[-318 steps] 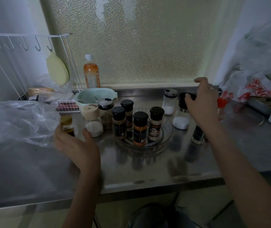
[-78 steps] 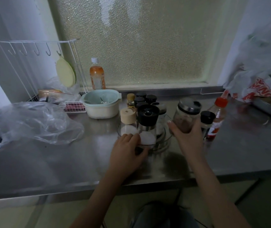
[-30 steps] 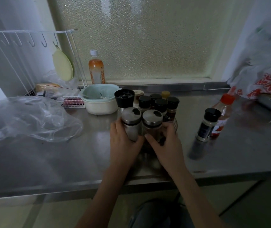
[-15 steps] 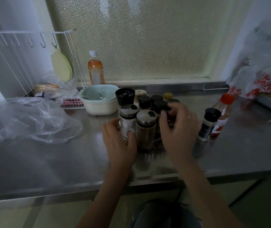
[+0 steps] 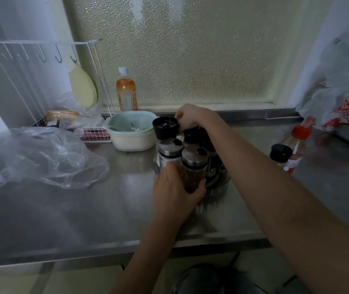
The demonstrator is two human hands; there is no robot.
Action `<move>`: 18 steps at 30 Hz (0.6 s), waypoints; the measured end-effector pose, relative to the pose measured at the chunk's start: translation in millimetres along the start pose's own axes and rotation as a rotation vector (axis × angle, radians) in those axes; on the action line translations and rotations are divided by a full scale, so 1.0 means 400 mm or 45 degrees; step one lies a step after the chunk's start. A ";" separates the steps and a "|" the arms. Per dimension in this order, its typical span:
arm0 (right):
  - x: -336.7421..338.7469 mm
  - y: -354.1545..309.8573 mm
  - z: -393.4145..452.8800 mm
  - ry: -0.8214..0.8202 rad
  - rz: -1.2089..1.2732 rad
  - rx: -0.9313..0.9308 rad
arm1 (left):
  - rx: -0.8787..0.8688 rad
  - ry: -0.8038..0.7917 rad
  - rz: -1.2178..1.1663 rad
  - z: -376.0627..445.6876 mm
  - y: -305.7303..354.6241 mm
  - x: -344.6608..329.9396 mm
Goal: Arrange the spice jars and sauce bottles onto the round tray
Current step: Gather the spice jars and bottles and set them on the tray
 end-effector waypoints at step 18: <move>0.021 0.131 -0.461 0.774 0.678 0.029 | 0.061 0.081 -0.124 -0.017 0.008 0.015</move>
Point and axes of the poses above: each hand's wrist, its own z-axis towards the middle knuckle, its own x-axis out of the back of the hand, y = z × x, the point moved 4 cm from there along z, towards the middle knuckle, and after that the axes turned 4 degrees about y, right-handed, at the moved point
